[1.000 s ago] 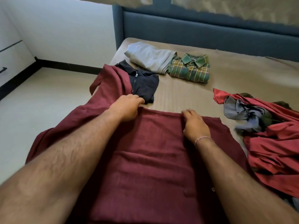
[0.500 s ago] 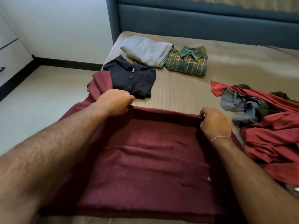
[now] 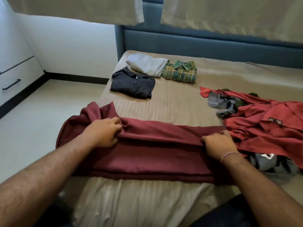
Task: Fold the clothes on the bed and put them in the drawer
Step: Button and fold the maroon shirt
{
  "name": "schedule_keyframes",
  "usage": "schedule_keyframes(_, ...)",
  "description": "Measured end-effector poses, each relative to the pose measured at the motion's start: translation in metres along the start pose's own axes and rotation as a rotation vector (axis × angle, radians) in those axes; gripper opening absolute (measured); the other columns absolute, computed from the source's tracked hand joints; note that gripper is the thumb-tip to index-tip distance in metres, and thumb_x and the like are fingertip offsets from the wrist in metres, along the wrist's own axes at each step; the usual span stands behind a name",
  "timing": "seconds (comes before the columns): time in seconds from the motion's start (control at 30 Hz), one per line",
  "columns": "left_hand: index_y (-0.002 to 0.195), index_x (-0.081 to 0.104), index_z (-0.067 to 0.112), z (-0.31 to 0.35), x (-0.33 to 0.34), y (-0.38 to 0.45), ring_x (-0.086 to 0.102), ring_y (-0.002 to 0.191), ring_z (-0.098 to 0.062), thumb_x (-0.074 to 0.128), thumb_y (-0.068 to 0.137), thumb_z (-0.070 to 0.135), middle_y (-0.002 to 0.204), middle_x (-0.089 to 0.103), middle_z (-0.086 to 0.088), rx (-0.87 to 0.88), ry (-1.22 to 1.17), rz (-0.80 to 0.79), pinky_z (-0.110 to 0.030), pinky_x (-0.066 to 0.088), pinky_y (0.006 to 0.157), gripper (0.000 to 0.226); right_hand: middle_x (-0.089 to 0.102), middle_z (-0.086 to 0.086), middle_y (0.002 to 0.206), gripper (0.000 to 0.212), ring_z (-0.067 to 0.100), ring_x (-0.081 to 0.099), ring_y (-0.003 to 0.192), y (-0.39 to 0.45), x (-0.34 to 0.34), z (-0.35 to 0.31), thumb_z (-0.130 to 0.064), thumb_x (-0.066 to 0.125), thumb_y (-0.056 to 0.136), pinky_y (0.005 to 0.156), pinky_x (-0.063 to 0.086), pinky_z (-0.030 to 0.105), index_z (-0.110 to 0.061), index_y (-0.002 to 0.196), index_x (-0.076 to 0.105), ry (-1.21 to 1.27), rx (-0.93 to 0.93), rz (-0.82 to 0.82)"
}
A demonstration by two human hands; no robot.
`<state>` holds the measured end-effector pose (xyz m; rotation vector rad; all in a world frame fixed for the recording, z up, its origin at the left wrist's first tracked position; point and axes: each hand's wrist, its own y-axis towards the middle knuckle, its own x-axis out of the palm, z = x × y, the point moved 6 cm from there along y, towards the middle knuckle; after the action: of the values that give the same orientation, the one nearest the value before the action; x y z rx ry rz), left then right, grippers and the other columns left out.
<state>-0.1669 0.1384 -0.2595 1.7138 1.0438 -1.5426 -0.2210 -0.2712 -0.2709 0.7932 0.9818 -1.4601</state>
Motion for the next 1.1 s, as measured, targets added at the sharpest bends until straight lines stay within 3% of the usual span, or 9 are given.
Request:
schedule_keyframes(0.07, 0.126, 0.062, 0.031, 0.006, 0.016, -0.014, 0.062, 0.111, -0.021, 0.047, 0.082, 0.065, 0.126, 0.052, 0.004, -0.065, -0.022, -0.101, -0.039, 0.056, 0.084, 0.058, 0.071, -0.004, 0.115, 0.031, 0.021, 0.064, 0.115, -0.005, -0.001, -0.003, -0.039, 0.054, 0.087, 0.111, 0.031, 0.048, -0.031, 0.115, 0.064, 0.018, -0.009, -0.109)
schedule_keyframes(0.17, 0.120, 0.067, 0.031, 0.016, 0.006, -0.018, 0.060, 0.107, -0.022, 0.031, 0.090, 0.076, 0.119, 0.060, 0.004, -0.122, -0.070, 0.048, -0.039, 0.049, 0.082, 0.066, 0.065, -0.004, 0.126, 0.052, 0.023, 0.059, 0.123, -0.011, -0.025, -0.013, -0.061, 0.054, 0.082, 0.110, 0.035, 0.050, -0.034, 0.127, 0.061, 0.162, 0.003, -0.092)
schedule_keyframes(0.27, 0.117, 0.071, 0.024, 0.047, -0.018, -0.002, 0.060, 0.108, -0.025, 0.033, 0.096, 0.057, 0.119, 0.065, -0.001, -0.116, -0.179, 0.258, -0.043, 0.050, 0.090, 0.055, 0.068, -0.003, 0.130, 0.049, 0.024, 0.063, 0.122, -0.010, -0.066, -0.056, -0.053, 0.048, 0.092, 0.100, 0.049, 0.041, -0.030, 0.132, 0.063, 0.477, -0.038, 0.177)
schedule_keyframes(0.33, 0.131, 0.067, 0.014, 0.084, -0.024, 0.020, 0.059, 0.122, -0.031, 0.043, 0.094, 0.037, 0.133, 0.064, -0.010, -0.036, -0.338, 0.256, -0.044, 0.048, 0.105, 0.050, 0.069, -0.002, 0.132, 0.042, 0.024, 0.064, 0.122, 0.001, -0.077, -0.099, -0.039, 0.051, 0.095, 0.100, 0.050, 0.042, -0.027, 0.132, 0.065, 0.687, -0.086, 0.255)
schedule_keyframes(0.47, 0.156, 0.042, 0.014, 0.127, 0.002, 0.053, 0.031, 0.154, -0.024, 0.043, 0.102, 0.036, 0.167, 0.035, -0.009, -0.022, -0.435, 0.065, -0.041, 0.023, 0.127, 0.059, 0.047, -0.007, 0.158, 0.050, 0.015, 0.041, 0.147, 0.025, -0.046, -0.153, -0.041, 0.039, 0.102, 0.122, 0.029, 0.045, -0.031, 0.150, 0.047, 0.693, -0.108, 0.119)
schedule_keyframes(0.6, 0.167, 0.014, 0.017, 0.068, 0.058, 0.049, 0.003, 0.162, -0.019, 0.032, 0.103, 0.063, 0.176, 0.006, -0.003, -0.274, -0.326, -0.123, -0.046, 0.006, 0.130, 0.081, -0.005, -0.018, 0.172, 0.069, 0.013, -0.005, 0.160, 0.037, 0.014, -0.117, -0.070, 0.020, 0.101, 0.126, -0.003, 0.054, -0.045, 0.164, 0.005, 0.551, -0.047, -0.082)
schedule_keyframes(0.83, 0.167, 0.010, 0.018, 0.009, 0.067, 0.036, 0.011, 0.161, -0.018, 0.027, 0.100, 0.072, 0.176, -0.001, -0.001, -0.435, -0.286, -0.066, -0.041, 0.026, 0.124, 0.088, -0.001, -0.010, 0.174, 0.078, 0.020, -0.002, 0.161, 0.043, 0.066, -0.011, -0.077, 0.014, 0.096, 0.127, 0.003, 0.058, -0.040, 0.165, 0.006, 0.570, 0.343, -0.147)
schedule_keyframes(0.97, 0.164, 0.026, 0.017, 0.011, 0.048, 0.022, 0.016, 0.160, -0.017, 0.049, 0.101, 0.055, 0.174, 0.015, -0.003, -0.317, -0.428, 0.129, -0.038, 0.025, 0.128, 0.077, 0.009, -0.002, 0.174, 0.076, 0.021, 0.005, 0.160, 0.042, 0.059, -0.020, -0.068, 0.024, 0.099, 0.124, 0.010, 0.064, -0.030, 0.165, 0.018, 0.577, 0.386, -0.101)
schedule_keyframes(1.1, 0.137, 0.064, 0.015, -0.007, 0.001, -0.033, 0.047, 0.142, -0.015, 0.063, 0.091, 0.026, 0.149, 0.056, -0.003, -0.253, -0.610, 0.619, -0.031, 0.035, 0.121, 0.048, 0.030, 0.013, 0.167, 0.063, 0.033, 0.027, 0.154, 0.039, 0.002, -0.070, -0.043, 0.053, 0.100, 0.117, 0.021, 0.071, -0.012, 0.154, 0.042, 0.627, 0.218, 0.260)
